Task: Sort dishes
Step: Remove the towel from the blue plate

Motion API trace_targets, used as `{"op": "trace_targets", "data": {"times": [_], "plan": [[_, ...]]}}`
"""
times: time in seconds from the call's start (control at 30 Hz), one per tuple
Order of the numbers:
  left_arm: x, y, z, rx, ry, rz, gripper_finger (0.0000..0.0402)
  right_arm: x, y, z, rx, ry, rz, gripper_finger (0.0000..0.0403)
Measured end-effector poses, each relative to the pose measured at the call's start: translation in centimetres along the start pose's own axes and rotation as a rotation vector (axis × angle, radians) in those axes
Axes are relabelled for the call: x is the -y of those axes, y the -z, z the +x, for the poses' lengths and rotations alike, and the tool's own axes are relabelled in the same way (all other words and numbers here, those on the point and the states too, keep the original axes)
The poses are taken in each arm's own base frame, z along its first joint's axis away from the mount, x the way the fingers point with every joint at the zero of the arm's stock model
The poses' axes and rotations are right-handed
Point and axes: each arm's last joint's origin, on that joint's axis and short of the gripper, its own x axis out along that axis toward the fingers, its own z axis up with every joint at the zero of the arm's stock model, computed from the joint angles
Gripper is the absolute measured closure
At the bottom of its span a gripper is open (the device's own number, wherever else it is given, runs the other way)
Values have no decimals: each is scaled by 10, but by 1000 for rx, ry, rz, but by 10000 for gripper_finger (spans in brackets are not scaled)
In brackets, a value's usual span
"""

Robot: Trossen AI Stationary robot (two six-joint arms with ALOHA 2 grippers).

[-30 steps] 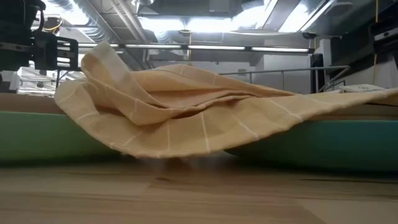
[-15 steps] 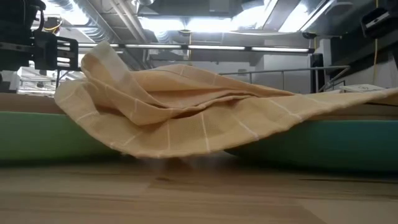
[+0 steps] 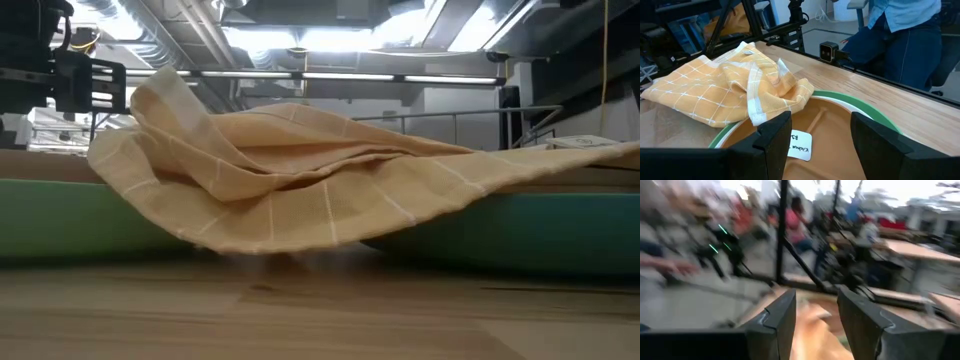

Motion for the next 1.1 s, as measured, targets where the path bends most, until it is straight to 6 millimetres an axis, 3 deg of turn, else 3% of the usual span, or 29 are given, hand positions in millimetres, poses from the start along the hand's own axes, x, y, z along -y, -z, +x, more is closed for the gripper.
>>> {"op": "trace_targets", "data": {"times": [0.2, 0.4, 0.63, 0.9, 1.1], "plan": [[0, 0, 0, 0, 0, 0, 208, -19, -6, 50, -245, 95, -141, 251], [0, 0, 0, 0, 0, 0, 208, -25, 12, 109, -411, 125, -148, 251], [0, 0, 0, 0, 0, 0, 208, -28, 33, 171, -520, -4, -43, 251], [0, 0, 0, 0, 0, 0, 208, -28, 65, 209, -765, 2, -49, 251], [0, 0, 0, 0, 0, 0, 208, -29, 78, 218, -848, 5, -74, 251]]}}
